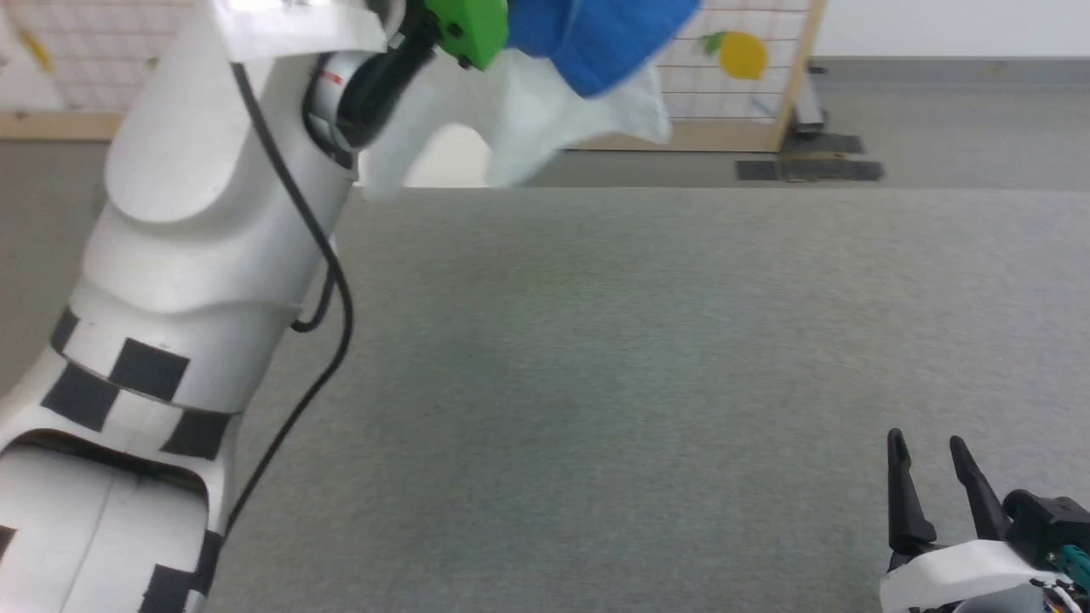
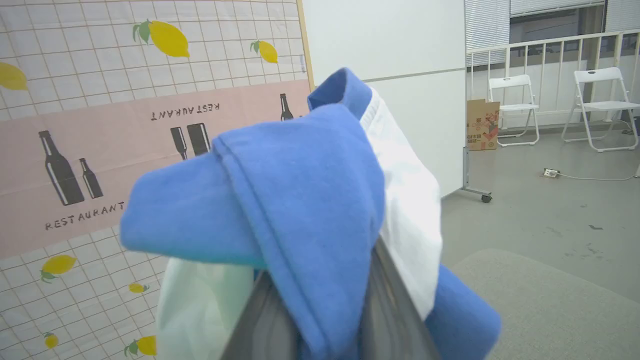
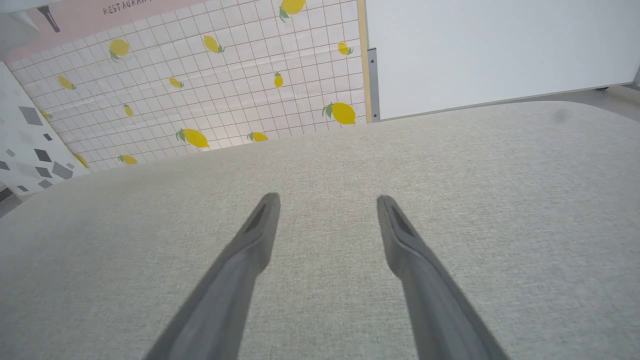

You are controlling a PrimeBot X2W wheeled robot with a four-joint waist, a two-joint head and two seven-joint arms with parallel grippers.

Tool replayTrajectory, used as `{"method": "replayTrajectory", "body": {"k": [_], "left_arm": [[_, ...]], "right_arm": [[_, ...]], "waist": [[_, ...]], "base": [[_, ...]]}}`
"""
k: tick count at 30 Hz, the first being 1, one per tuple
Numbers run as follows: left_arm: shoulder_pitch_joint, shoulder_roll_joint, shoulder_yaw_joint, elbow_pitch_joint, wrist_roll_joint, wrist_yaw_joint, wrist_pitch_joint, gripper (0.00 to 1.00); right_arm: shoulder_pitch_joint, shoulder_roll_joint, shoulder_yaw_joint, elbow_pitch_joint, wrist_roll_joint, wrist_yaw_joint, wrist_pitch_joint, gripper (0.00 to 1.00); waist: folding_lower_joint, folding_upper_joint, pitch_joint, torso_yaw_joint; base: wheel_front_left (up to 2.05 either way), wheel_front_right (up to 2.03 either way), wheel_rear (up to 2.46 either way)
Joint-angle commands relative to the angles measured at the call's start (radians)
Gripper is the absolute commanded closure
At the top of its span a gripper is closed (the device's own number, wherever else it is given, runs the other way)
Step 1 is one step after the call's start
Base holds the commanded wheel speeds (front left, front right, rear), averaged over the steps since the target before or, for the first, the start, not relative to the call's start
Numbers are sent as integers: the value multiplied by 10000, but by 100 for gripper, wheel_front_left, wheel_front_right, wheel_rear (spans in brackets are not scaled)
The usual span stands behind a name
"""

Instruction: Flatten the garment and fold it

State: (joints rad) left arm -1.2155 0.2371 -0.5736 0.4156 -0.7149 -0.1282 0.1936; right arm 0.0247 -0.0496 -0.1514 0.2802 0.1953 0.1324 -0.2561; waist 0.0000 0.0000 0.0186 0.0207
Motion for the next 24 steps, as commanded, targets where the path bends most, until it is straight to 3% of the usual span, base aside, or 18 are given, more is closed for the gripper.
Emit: {"method": "replayTrajectory", "body": {"k": [1, 7, 11, 17, 22, 23, 24], "left_arm": [[144, -105, -140, 68, -132, -24, 85, 100], [1790, -583, -1145, 567, -575, -24, 206, 100], [3356, -673, -2352, 1405, -666, -24, 333, 100], [5186, -921, -3757, 2545, -1337, -24, 1858, 100], [6114, -1079, -4288, 2987, -1924, -24, 2873, 100], [6155, -1096, -4214, 3001, -2032, -17, 2867, 84], [6176, -1128, -4027, 2982, -2244, 4, 2834, 0]], "right_arm": [[116, -6, -61, -87, -65, -17, -54, 0], [310, -6, -832, -319, -100, -17, -55, 0], [559, -6, -1228, -480, -184, -17, -56, 0], [673, -6, -1319, -588, -257, -17, -56, 0], [640, -6, -1067, -541, -154, -17, -56, 0], [628, -6, -1015, -535, -139, -17, -56, 0], [611, -6, -954, -527, -130, -17, -56, 0]], "waist": [[0, 0, -173, -1274], [0, 0, 85, -1704], [0, 0, 224, -1733], [0, 0, 221, -1530], [0, 0, 110, -1191], [0, 0, 80, -1117], [0, 0, 45, -1042]], "base": [[0, 0, 0], [0, 0, 0], [0, 0, 0], [0, 0, 0], [0, 0, 0], [0, 0, 0], [0, 0, 0]]}}
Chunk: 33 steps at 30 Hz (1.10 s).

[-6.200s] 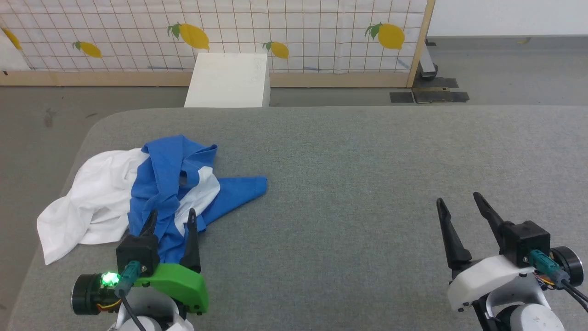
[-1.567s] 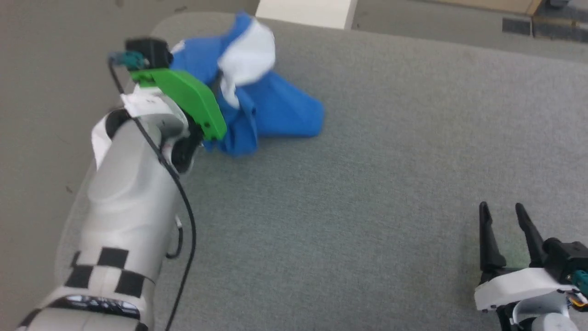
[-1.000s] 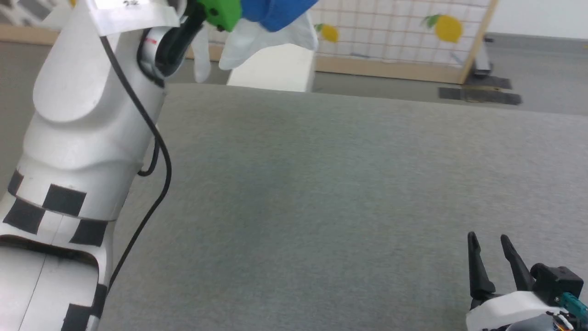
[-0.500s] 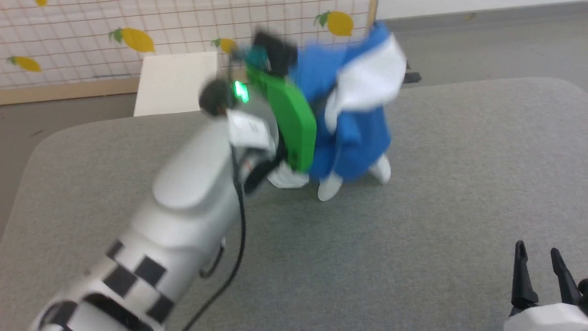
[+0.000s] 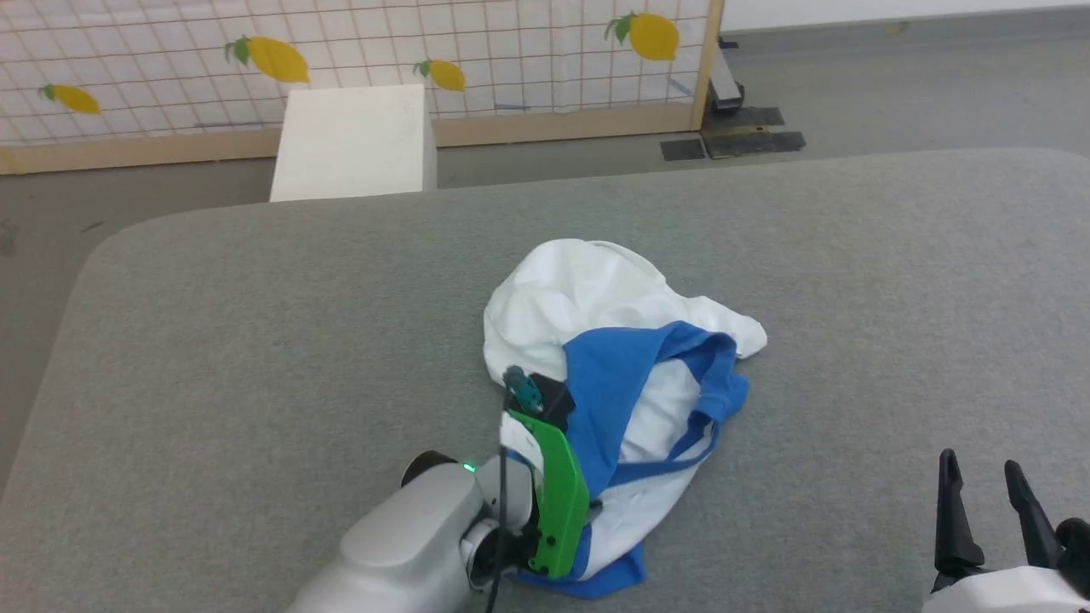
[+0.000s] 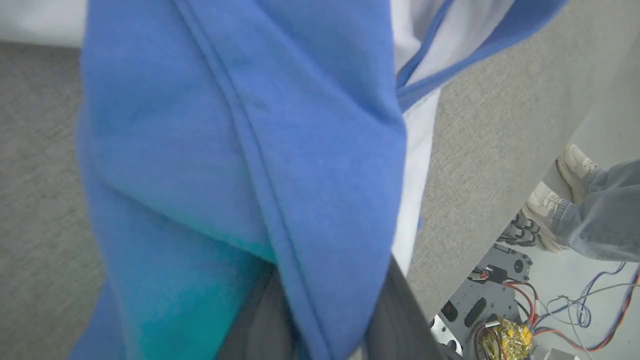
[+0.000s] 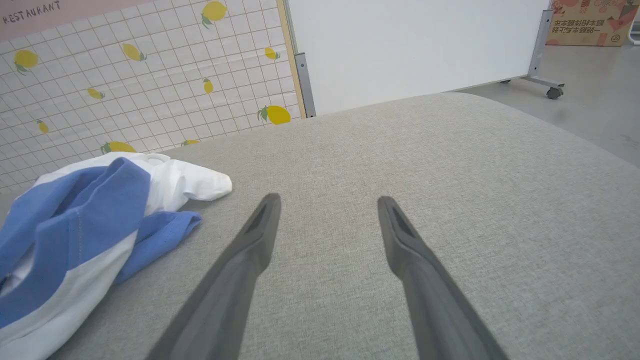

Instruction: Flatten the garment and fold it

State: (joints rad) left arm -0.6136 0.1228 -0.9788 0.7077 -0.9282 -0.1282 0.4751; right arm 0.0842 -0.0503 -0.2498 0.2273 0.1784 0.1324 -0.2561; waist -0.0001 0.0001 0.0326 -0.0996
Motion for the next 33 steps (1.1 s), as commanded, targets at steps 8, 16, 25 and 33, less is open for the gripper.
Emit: {"method": "replayTrajectory", "body": {"k": [8, 16, 25, 33], "left_arm": [[-268, 312, 2322, -1184, -1681, 394, -1231, 0], [222, 1736, 3778, -2286, -760, 818, -4802, 0], [3060, 2769, 5289, -3626, 1068, 2343, -7354, 0], [5549, 1896, 7309, -5665, 2680, 2696, -7365, 0]], "right_arm": [[2, 1, 142, 50, 58, -17, -56, 0], [77, 1, 296, 114, 160, -17, -57, 0], [180, 1, 443, 126, 169, -17, -56, 0], [-770, 1, 927, 88, 403, -17, 1480, 0]], "waist": [[1, -1, -474, 762], [1, -1, -835, 1097], [1, -1, -943, 1190], [1, -1, -419, 1295]], "base": [[0, 0, 0], [0, 0, 0], [0, 0, 0], [0, 0, 0]]}}
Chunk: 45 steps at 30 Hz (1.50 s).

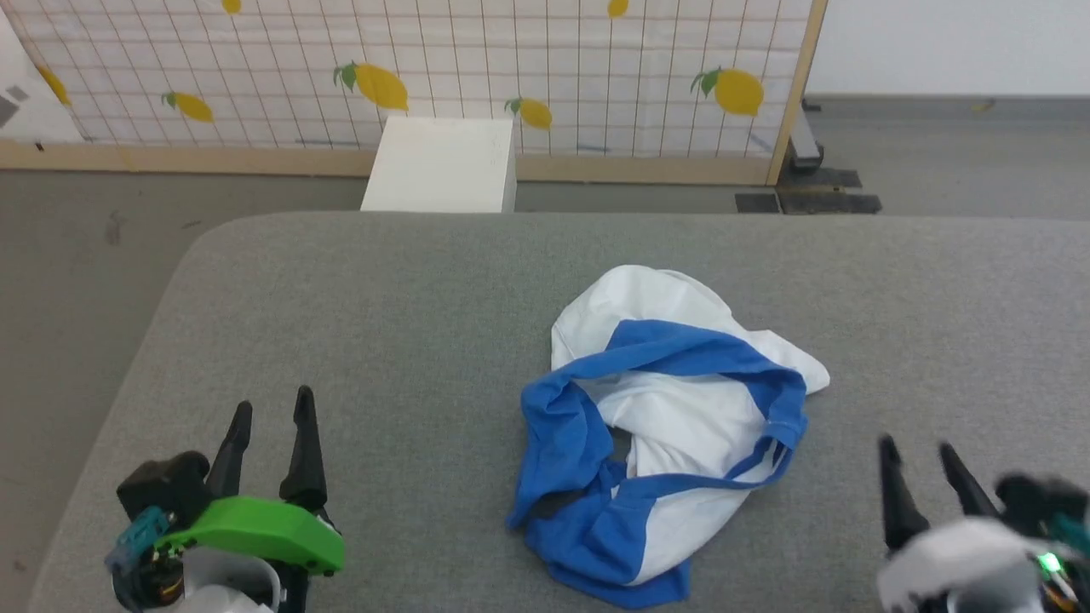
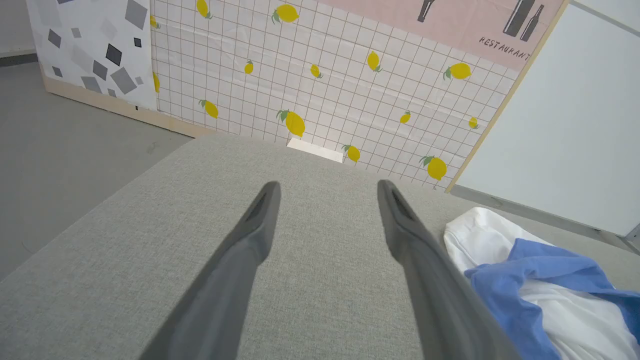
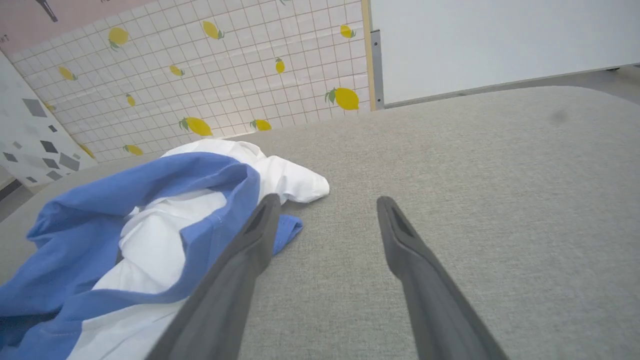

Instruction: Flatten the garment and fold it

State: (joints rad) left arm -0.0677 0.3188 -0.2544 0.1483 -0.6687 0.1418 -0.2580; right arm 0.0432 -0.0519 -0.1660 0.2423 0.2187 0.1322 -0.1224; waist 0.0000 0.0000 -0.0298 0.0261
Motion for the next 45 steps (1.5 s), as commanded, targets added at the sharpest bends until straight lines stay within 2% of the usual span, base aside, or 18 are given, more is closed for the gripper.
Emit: {"method": "replayTrajectory", "body": {"k": [1, 3, 8, 12, 15, 20, 21, 22, 23, 26, 28, 33, 38, 41, 44, 45], "left_arm": [[216, -136, 197, -176, 214, -30, -35, 0], [399, -321, 522, -384, 448, -118, -36, 0], [375, -733, 943, -708, 991, -393, -36, 0], [180, -931, 1129, -705, 1309, -655, -37, 0], [66, -1114, 1291, -695, 1468, -865, -37, 0], [-67, -1326, 1483, -563, 1675, -1145, -37, 0], [-86, -1368, 1522, -529, 1723, -1191, -37, 0], [-96, -1403, 1558, -505, 1754, -1227, -37, 0], [-98, -1432, 1601, -469, 1796, -1266, -37, 0], [-76, -1507, 1710, -414, 1910, -1339, -37, 0], [-51, -1539, 1743, -383, 1987, -1408, -37, 0], [-48, -1645, 1659, -293, 2145, -1549, -37, 0], [-119, -1722, 1458, -162, 2241, -1660, -37, 0], [-146, -1738, 1374, -69, 2252, -1697, -36, 0], [-125, -1722, 1343, 57, 2221, -1718, -16, 0], [-114, -1719, 1316, 103, 2199, -1736, 25, 0]], "right_arm": [[-643, 17, 197, -32, -1, -15, 598, 0], [-1411, 17, 453, -48, -325, -15, 1582, 0], [-3272, 17, 1071, 373, -1788, -15, 5061, 0], [-4186, -191, 1592, 694, -2672, -15, 7275, 0], [-4517, -481, 1836, 864, -2897, -15, 8413, 0], [-4585, -717, 1948, 847, -2935, -15, 8884, 0], [-4580, -707, 1892, 824, -2885, -15, 8834, 57], [-4577, -698, 1866, 785, -2841, -15, 8737, 57], [-4580, -688, 1841, 732, -2764, -15, 8580, 100], [-4621, -647, 1615, 498, -2404, -15, 8040, 100], [-4605, -547, 1119, 197, -2065, -15, 7654, 100], [-3964, -277, -1345, -1013, -1750, -15, 6989, 100], [-2342, -58, -3391, -1621, -2036, -15, 7326, 100], [-1416, 2, -3912, -1349, -1919, -15, 7599, 100], [-994, 11, -3875, -719, -1327, -15, 7642, 100], [-997, 12, -3760, -548, -1102, -15, 7407, 81]], "waist": [[0, 0, 296, 48], [0, 0, 492, 81], [0, 0, 976, 431], [0, 0, 1344, 764], [0, 0, 1584, 998], [0, 0, 1813, 1224], [0, 0, 1832, 1240], [0, 0, 1842, 1247], [0, 0, 1847, 1237], [0, 0, 1778, 1125], [0, 0, 1663, 1003], [0, 0, 1379, 765], [0, 0, 1250, 635], [0, 0, 1207, 536], [0, 0, 1136, 409], [0, 0, 1115, 373]], "base": [[0, 0, 0], [0, 0, 0], [0, 0, 0], [0, 0, 0], [0, 0, 0], [0, 0, 0], [0, 0, 0], [0, 0, 0], [0, 0, 0], [0, 0, 0], [0, 0, 0], [0, 0, 0], [0, 0, 0], [0, 0, 0], [0, 0, 0], [0, 0, 0]]}}
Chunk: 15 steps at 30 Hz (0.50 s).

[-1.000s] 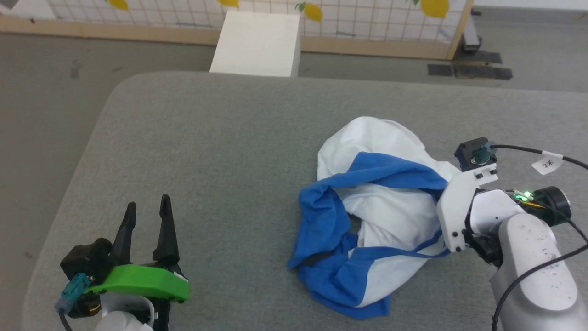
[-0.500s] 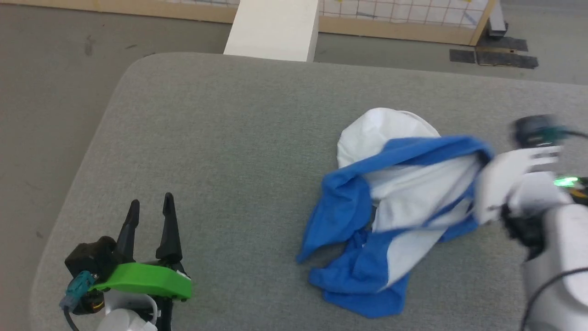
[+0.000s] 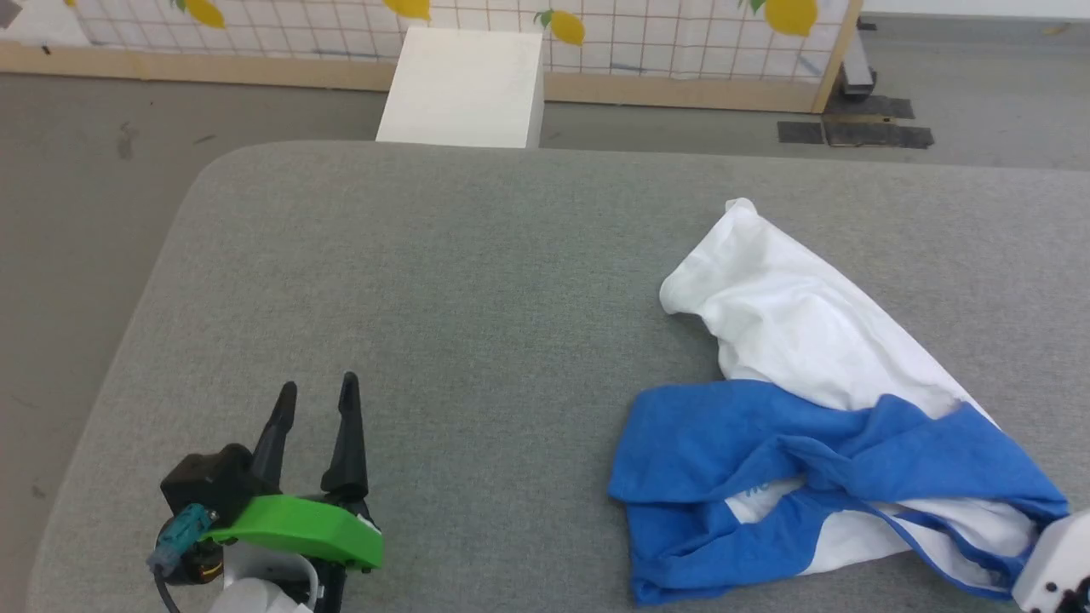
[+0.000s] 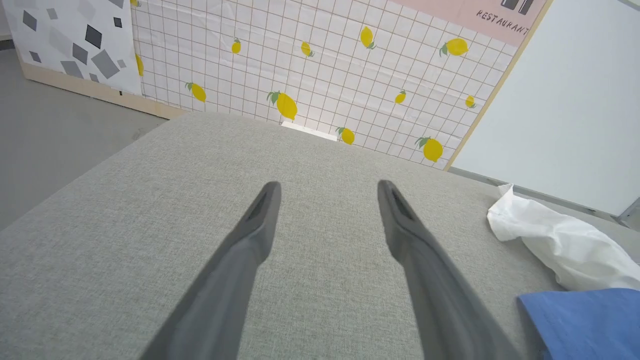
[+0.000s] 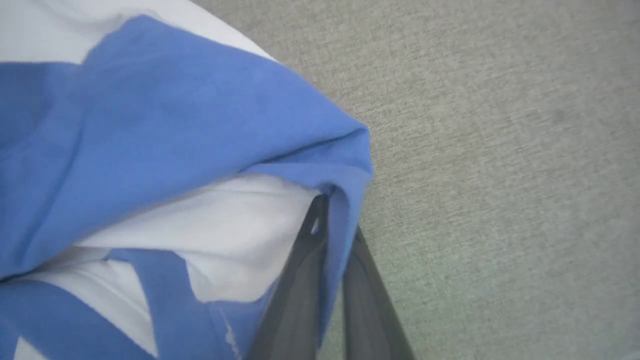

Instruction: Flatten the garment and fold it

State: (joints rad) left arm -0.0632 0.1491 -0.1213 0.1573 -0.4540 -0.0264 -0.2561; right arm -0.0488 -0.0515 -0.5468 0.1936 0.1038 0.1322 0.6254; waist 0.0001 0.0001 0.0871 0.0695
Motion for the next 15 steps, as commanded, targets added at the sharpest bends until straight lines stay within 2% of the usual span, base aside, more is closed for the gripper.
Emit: {"method": "replayTrajectory", "body": {"k": [1, 2, 5, 9, 15], "left_arm": [[-161, -23, -29, 37, 38, -61, 24, 0], [-168, -29, -59, 67, 25, -66, 61, 0], [-219, -101, -181, 39, -137, -134, 346, 0], [-377, -227, -649, -304, -455, -324, 1366, 0], [-720, -449, -2320, -911, -1063, -669, 4356, 0]], "right_arm": [[-130, 8, 114, 7, 169, -15, -349, 34], [-229, 9, 195, 41, 331, -15, -706, 0], [-516, 10, 272, -191, 872, -15, -1624, 0], [-597, 11, 208, -863, 1194, -15, -2547, 0], [-404, 11, 153, -1564, 1250, -15, -3028, 0]], "waist": [[-1, -1, -79, -88], [-1, -1, -144, -117], [-1, -1, -364, -172], [-1, -1, -629, -250], [-1, -1, -836, -470]], "base": [[0, 0, 0], [0, 0, 0], [0, 0, 0], [0, 0, 0], [0, 0, 0]]}}
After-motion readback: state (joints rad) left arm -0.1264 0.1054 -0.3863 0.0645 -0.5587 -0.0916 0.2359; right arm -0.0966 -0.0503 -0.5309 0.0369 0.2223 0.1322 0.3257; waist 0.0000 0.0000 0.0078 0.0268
